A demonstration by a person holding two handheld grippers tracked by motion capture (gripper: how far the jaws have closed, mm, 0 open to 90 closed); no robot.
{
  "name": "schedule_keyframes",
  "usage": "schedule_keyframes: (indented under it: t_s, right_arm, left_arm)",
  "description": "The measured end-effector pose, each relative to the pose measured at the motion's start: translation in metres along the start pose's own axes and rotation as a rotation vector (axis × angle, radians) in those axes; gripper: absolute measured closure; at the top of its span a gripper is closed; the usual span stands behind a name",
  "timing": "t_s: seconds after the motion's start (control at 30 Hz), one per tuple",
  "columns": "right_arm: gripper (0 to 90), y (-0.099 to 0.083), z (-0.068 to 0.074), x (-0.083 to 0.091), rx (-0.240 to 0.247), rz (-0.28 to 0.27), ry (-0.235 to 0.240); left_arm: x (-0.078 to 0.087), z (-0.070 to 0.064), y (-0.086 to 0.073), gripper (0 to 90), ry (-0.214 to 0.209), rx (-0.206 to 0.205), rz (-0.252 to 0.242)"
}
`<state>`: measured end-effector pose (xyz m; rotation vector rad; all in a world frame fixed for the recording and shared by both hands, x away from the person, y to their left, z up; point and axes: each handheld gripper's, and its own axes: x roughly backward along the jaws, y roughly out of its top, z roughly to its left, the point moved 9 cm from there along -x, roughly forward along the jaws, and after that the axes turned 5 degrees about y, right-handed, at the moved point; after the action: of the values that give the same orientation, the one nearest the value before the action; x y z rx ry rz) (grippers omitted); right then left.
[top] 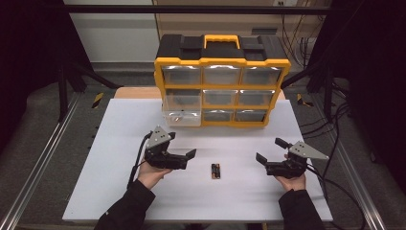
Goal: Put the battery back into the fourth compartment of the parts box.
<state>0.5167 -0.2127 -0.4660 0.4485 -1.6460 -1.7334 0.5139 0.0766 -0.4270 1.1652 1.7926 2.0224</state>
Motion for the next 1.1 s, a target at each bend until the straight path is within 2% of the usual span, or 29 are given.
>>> schedule_keyframes:
  t_s: [0.27, 0.37, 0.43, 0.5, 0.87, 0.9, 0.97, 1.1]
  right_arm:
    - [0.3, 0.0, 0.0, 0.0, 0.0, 0.0, 0.001]
    - [0.3, 0.0, 0.0, 0.0, 0.001, 0.002, 0.0]
    - [0.3, 0.0, 0.0, 0.0, 0.001, 0.003, 0.0]
    - [0.3, 0.0, 0.0, 0.0, 0.0, 0.003, 0.0]
    - [0.3, 0.0, 0.0, 0.0, 0.001, 0.003, 0.0]
    - [0.3, 0.0, 0.0, 0.0, -0.001, 0.001, 0.001]
    - [0.3, 0.0, 0.0, 0.0, -0.003, 0.002, 0.002]
    - [0.3, 0.0, 0.0, 0.0, -0.003, 0.001, 0.001]
  left_arm:
    - [-0.021, -0.018, -0.019, 2.9, -0.018, -0.005, 0.067]
    - [-0.033, -0.026, -0.029, 2.9, -0.027, -0.007, 0.111]
    - [-0.036, -0.027, -0.032, 2.9, -0.025, -0.011, 0.121]
    - [-0.044, -0.03, -0.04, 2.9, -0.023, -0.009, 0.155]
    - [-0.066, -0.043, -0.059, 2.9, -0.012, -0.02, 0.224]
    - [-0.071, -0.045, -0.064, 2.9, -0.009, -0.01, 0.244]
    - [-0.074, -0.046, -0.067, 3.0, -0.009, -0.002, 0.253]
    - [-0.081, -0.05, -0.074, 3.2, -0.003, -0.002, 0.284]
